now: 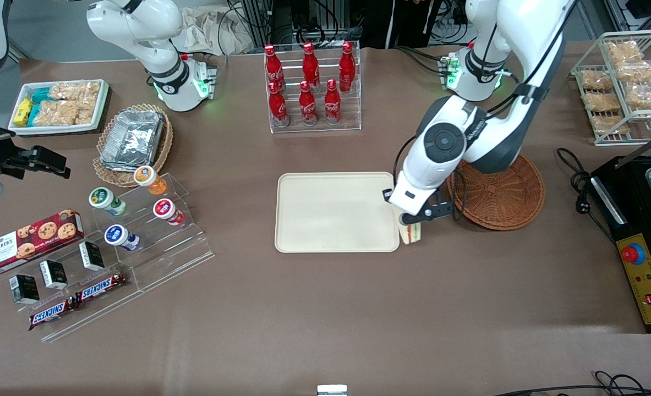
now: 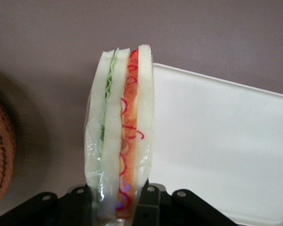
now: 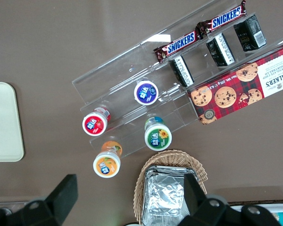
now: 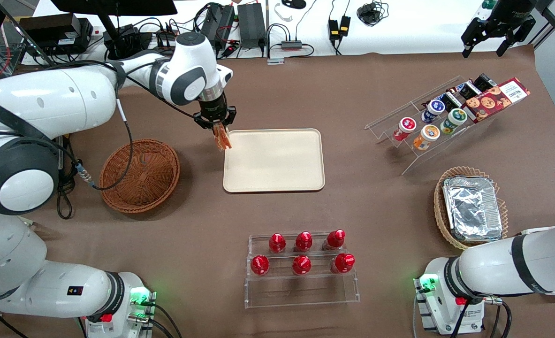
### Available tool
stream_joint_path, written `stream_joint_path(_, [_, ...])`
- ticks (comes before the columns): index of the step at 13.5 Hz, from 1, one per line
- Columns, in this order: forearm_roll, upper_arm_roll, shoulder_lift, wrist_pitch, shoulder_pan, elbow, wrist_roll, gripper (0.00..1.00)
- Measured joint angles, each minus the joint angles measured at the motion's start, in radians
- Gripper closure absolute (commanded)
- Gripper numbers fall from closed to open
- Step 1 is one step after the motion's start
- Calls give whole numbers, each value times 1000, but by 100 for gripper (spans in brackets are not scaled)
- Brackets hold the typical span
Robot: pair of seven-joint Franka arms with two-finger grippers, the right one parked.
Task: Place sandwich from basket to tray
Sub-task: 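Lift the sandwich and carry it toward the white tray, then lower the held sandwich onto the white tray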
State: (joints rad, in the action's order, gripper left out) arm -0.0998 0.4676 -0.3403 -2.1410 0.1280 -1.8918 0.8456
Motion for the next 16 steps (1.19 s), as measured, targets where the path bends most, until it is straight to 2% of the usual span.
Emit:
stream_joint_path(11, [-119, 1, -168, -121, 80, 5, 13, 65])
stream_joint_path(16, [-127, 1, -207, -124, 110, 5, 13, 64])
